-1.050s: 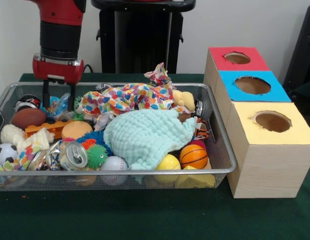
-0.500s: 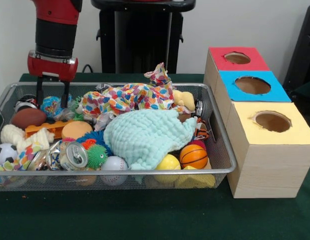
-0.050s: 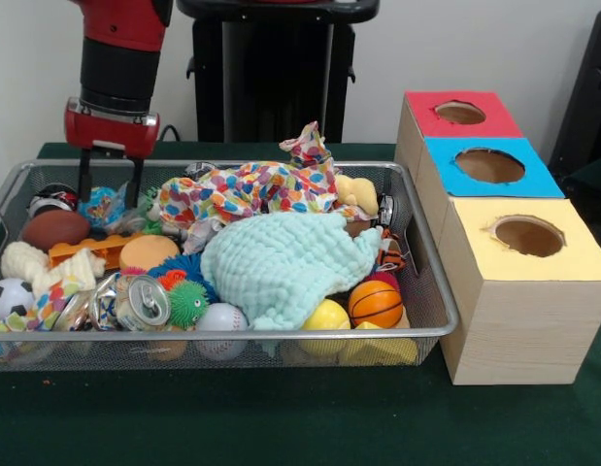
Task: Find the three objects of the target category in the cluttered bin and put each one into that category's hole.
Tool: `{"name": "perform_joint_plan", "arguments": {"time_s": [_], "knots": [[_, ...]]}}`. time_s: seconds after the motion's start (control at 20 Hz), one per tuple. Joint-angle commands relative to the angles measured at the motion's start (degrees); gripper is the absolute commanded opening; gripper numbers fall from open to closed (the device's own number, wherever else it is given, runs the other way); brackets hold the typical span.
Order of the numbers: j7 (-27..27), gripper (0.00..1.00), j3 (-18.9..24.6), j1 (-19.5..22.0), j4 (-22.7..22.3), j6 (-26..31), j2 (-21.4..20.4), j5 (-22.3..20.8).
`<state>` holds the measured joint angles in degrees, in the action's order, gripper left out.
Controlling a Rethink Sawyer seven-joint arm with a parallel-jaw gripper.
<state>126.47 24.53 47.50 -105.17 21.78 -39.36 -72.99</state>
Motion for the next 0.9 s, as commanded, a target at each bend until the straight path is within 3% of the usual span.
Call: {"name": "perform_joint_plan", "arguments": {"time_s": [0.05,0.65,0.9], "knots": [[-4.57,1.0,-3.01,-1.43,-2.55,-2.08,1.63,-4.25],[-5.67,1.0,-3.95,-0.42,0.26,-3.85,4.65,-3.73],[-7.16,1.0,-2.81,1.2,-0.25,-3.61,5.3,-1.13]]}}
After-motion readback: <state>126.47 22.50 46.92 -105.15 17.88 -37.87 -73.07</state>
